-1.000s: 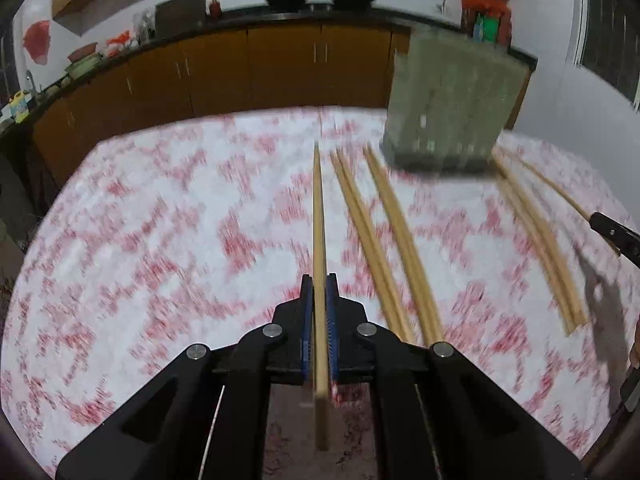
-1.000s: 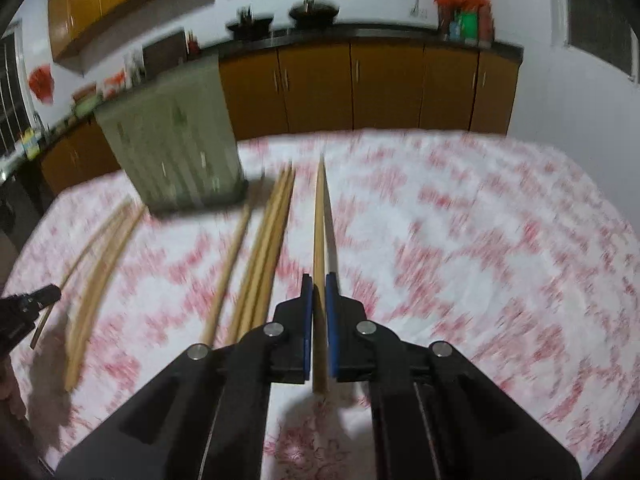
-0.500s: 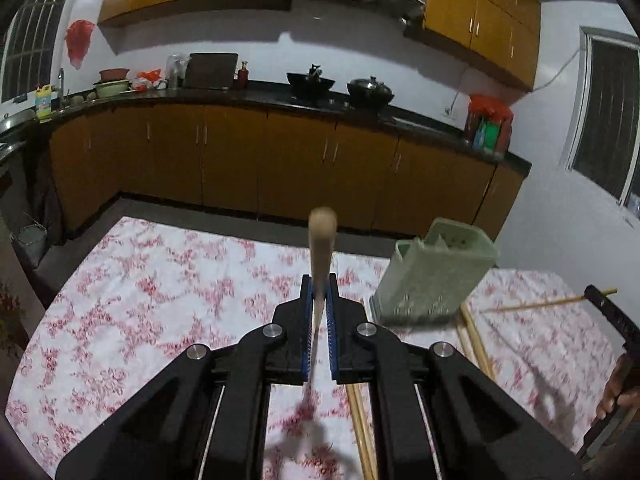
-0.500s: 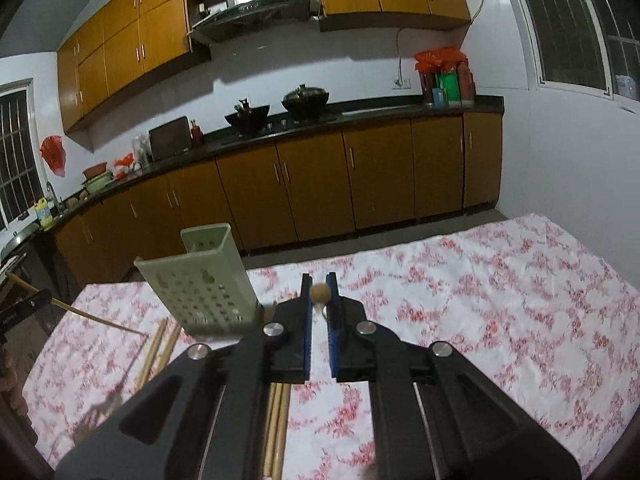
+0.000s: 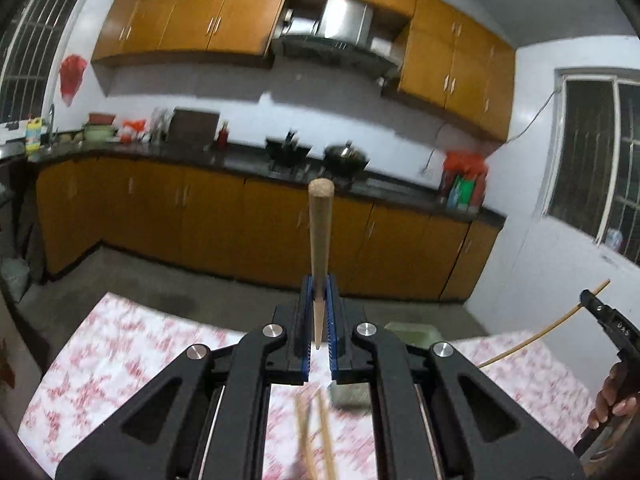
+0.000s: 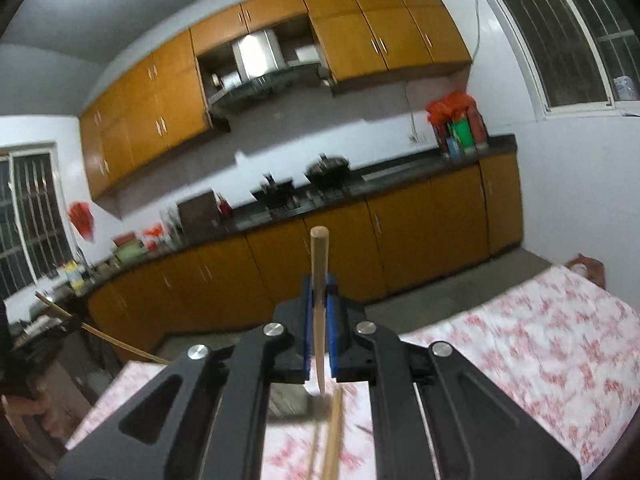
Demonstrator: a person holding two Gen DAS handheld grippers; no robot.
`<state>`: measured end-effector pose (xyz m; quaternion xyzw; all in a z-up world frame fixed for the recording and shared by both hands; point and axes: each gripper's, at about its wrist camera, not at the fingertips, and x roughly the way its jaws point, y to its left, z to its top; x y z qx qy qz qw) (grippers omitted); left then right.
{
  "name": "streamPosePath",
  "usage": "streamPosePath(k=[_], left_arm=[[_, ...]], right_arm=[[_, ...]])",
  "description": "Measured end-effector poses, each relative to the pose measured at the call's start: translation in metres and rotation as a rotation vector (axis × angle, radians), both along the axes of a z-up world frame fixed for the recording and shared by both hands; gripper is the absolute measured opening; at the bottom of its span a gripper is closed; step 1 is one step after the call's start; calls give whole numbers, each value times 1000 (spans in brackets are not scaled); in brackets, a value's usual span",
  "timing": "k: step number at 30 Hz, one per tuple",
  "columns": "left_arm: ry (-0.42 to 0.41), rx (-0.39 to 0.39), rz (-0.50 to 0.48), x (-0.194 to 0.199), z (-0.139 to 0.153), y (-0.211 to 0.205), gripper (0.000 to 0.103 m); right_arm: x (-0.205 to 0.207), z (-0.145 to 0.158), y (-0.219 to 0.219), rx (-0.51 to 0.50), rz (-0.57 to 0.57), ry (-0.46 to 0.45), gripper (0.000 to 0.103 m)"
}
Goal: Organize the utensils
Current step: 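Lift the left gripper's chopstick upright over the green holder while the right gripper does likewise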
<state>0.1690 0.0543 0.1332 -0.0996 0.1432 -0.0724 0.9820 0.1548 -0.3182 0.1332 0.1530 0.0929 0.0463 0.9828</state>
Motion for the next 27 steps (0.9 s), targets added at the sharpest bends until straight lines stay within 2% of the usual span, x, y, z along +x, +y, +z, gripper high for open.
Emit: streamPosePath(k=[6, 10, 15, 19, 27], left_arm=[[-58, -18, -69, -2, 16, -28, 7], [-37, -14, -109, 6, 8, -46, 7], [17, 29, -137, 18, -5, -64, 7], [68, 64, -144, 33, -20, -76, 7], [127, 80, -153, 47, -37, -84, 7]], right_arm=[[6, 24, 14, 16, 58, -93, 8], [19, 28, 31, -7, 95, -105, 8], [58, 15, 61, -108, 126, 5, 8], [83, -3, 73, -143, 141, 98, 8], [90, -18, 91, -198, 151, 132, 9]])
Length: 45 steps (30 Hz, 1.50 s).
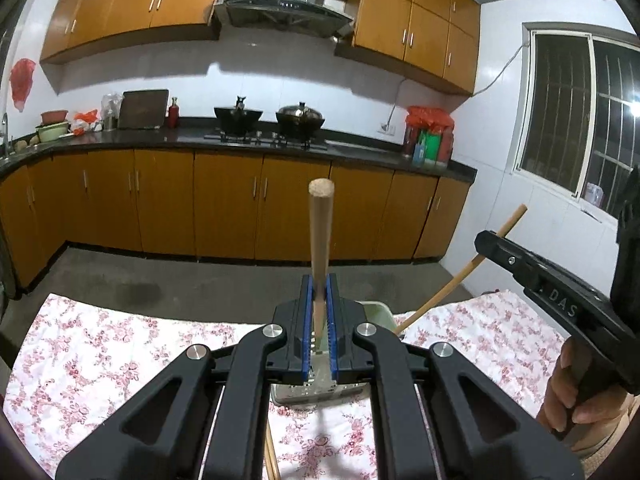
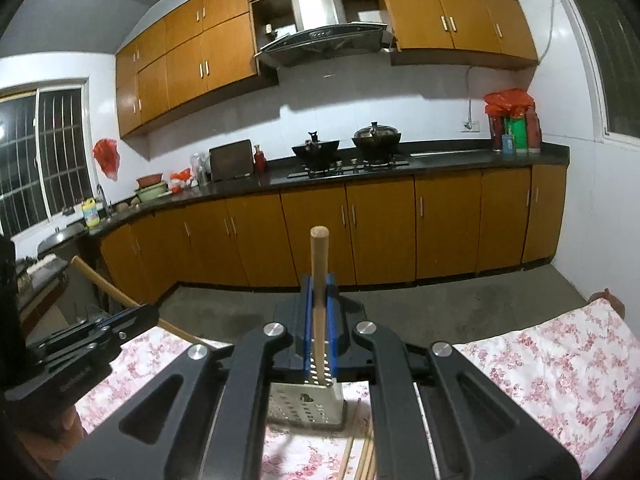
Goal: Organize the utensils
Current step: 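Lift the left gripper's chopstick upright over the green holder while the right gripper does likewise, then open the left gripper to drop its chopstick into the holder while the right gripper opens too, then close the left gripper on another chopstick while the right gripper grasps one too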
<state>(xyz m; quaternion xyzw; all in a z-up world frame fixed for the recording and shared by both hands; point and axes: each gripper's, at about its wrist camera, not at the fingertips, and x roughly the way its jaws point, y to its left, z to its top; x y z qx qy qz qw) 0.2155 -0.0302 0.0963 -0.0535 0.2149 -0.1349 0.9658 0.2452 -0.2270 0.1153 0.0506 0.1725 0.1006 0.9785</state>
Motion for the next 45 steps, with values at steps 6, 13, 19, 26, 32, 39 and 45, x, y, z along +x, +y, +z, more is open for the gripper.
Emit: streamPosePath(k=[6, 13, 19, 26, 32, 39, 45], left_arm=[[15, -20, 14, -2, 2, 8, 13], [-6, -42, 35, -11, 9, 17, 34], [-36, -71, 57, -31, 16, 32, 36], [-23, -19, 127, -63, -6, 55, 43], [135, 60, 156, -68, -71, 61, 43], [294, 43, 147, -68, -128, 64, 40], [365, 45, 141, -68, -156, 62, 37]], right_arm=[[-10, 1, -3, 2, -12, -14, 36], [-29, 8, -11, 0, -34, -23, 42], [-52, 3, -33, 7, -88, 15, 45], [-64, -54, -49, -66, -146, 238, 45], [-58, -133, -37, -62, -93, 481, 25], [-65, -192, -27, -48, -56, 595, 15], [-64, -204, -22, -53, -36, 620, 15]])
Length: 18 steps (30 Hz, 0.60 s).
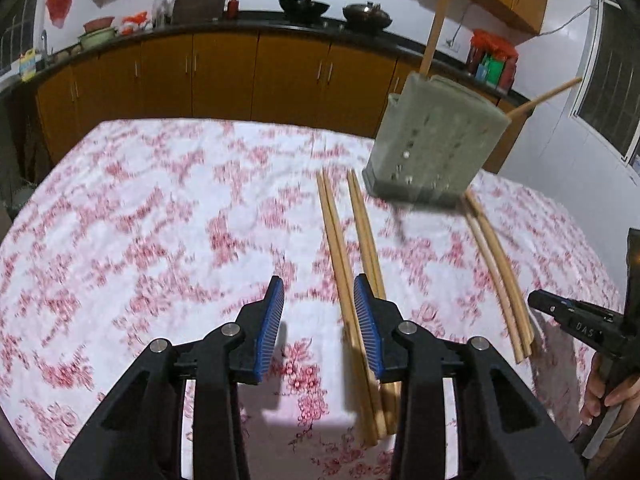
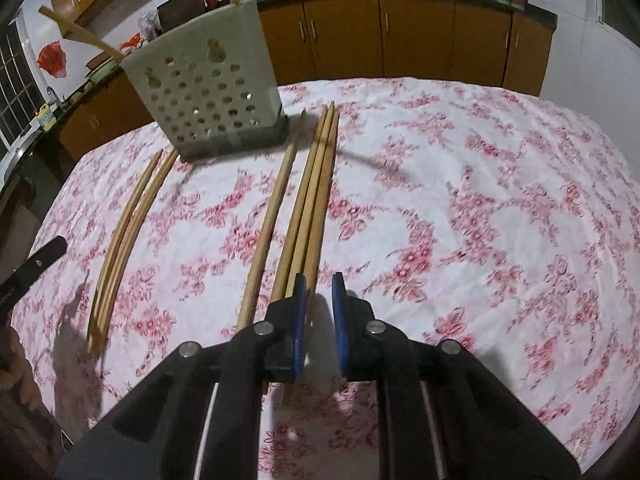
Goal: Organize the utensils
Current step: 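Close the left gripper on another chopstick while the right gripper grasps one too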
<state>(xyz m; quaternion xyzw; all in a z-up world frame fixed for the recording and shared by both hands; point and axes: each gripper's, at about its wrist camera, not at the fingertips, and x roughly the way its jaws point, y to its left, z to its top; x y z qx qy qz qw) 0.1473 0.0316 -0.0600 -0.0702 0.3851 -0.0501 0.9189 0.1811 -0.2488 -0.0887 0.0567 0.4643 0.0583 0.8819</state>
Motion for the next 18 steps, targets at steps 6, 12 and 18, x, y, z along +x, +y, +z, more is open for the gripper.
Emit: streamPosePath(k=[6, 12, 18], left_arm=[[24, 0, -9, -2, -11, -1, 37], [42, -1, -27, -1, -17, -7, 34], [59, -8, -49, 0, -21, -11, 27]], right_arm=[[-1, -4, 6, -5, 15, 5, 14], [0, -8, 9, -61, -3, -8, 9], [-2, -9, -6, -50, -51, -10, 8]])
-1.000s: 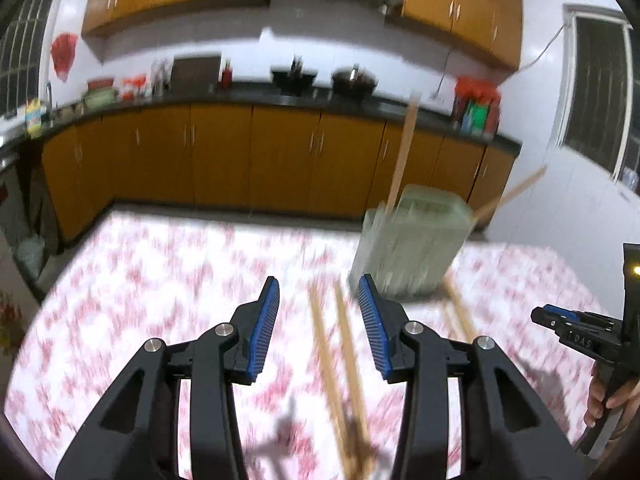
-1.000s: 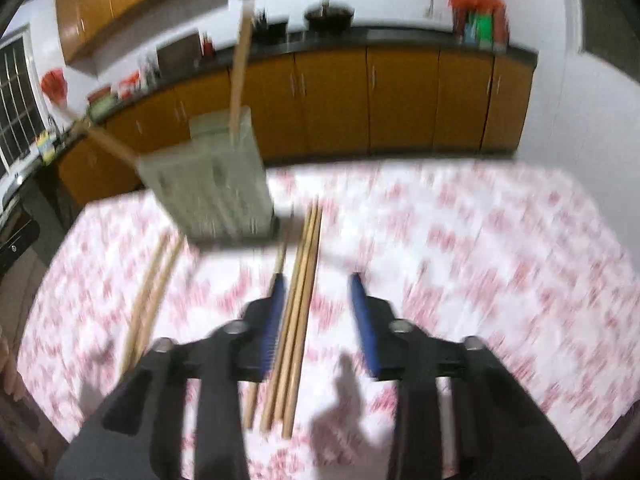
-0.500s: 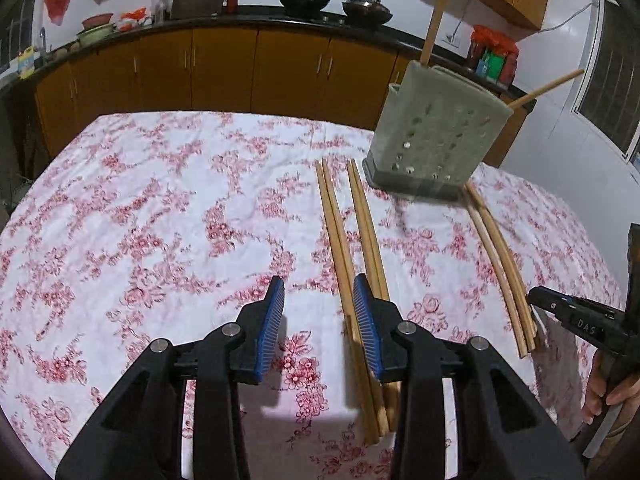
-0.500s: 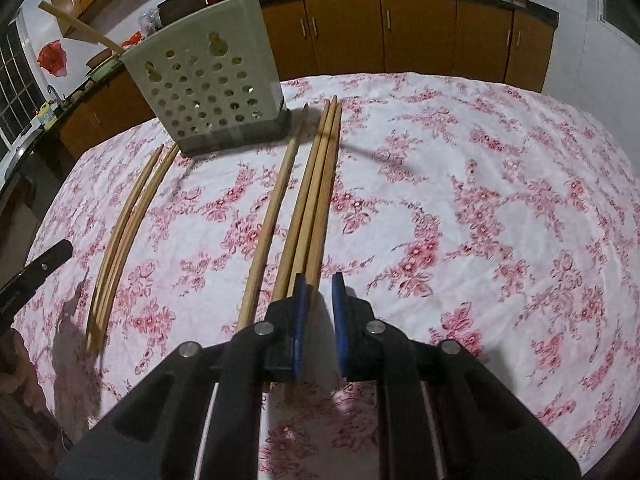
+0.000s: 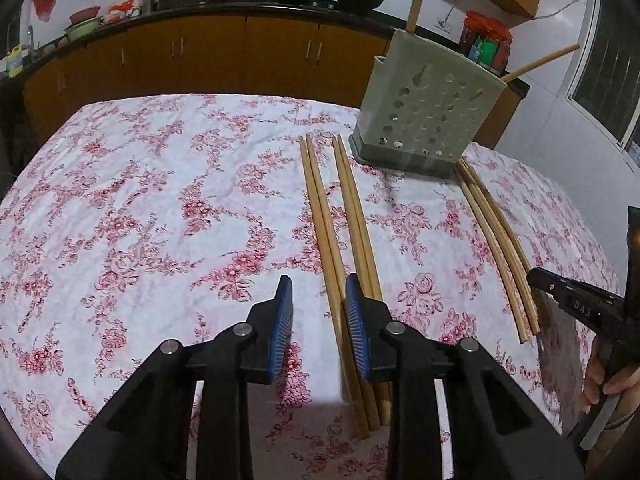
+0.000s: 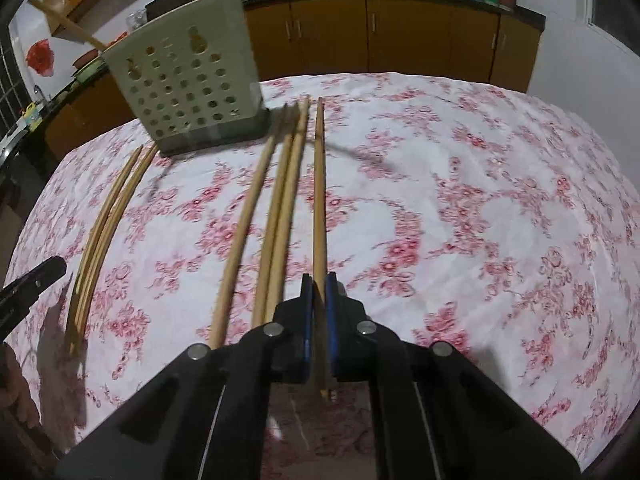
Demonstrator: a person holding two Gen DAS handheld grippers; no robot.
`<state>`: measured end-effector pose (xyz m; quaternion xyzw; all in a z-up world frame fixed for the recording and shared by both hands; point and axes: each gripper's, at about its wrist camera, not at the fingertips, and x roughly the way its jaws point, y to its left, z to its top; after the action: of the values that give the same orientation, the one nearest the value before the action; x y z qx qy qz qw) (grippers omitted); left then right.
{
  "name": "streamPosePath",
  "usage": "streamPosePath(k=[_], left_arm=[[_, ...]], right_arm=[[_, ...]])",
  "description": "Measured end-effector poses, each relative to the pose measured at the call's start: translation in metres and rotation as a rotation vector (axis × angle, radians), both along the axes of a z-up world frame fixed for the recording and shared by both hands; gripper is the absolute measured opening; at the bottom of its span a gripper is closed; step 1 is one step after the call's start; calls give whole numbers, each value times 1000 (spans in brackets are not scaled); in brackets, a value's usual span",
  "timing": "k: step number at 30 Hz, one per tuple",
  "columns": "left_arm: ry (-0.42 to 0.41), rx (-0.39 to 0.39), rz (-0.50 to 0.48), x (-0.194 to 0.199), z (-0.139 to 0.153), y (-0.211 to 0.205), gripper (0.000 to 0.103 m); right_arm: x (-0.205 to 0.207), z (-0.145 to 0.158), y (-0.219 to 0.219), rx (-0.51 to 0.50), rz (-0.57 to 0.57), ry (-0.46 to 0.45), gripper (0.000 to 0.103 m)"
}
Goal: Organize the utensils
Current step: 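Close the left gripper on another chopstick while the right gripper grasps one too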
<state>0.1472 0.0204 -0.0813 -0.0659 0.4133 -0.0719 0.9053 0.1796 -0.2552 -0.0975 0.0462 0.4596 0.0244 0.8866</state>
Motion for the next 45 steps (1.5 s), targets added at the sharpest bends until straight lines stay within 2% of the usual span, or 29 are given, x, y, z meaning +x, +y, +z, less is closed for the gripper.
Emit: streamPosePath(k=[8, 18, 23, 29, 35, 39, 45], left_arm=[[37, 31, -20, 2, -10, -6, 20], [41, 100, -31, 5, -14, -13, 20], [36, 103, -14, 10, -14, -7, 11], [29, 99, 60, 22, -13, 19, 11], [28, 72, 63, 23, -12, 26, 11], [27, 64, 38, 24, -12, 24, 11], [23, 126, -41, 29, -11, 14, 11]], right_arm=[[-1, 0, -3, -3, -2, -2, 8], [-3, 0, -3, -12, -4, -9, 8], [-4, 0, 4, -29, 13, -22, 9], [6, -1, -6, -34, -37, -48, 8], [8, -2, -7, -55, -33, -80, 9], [9, -3, -8, -37, -24, -81, 9], [12, -3, -5, -38, -6, -79, 10]])
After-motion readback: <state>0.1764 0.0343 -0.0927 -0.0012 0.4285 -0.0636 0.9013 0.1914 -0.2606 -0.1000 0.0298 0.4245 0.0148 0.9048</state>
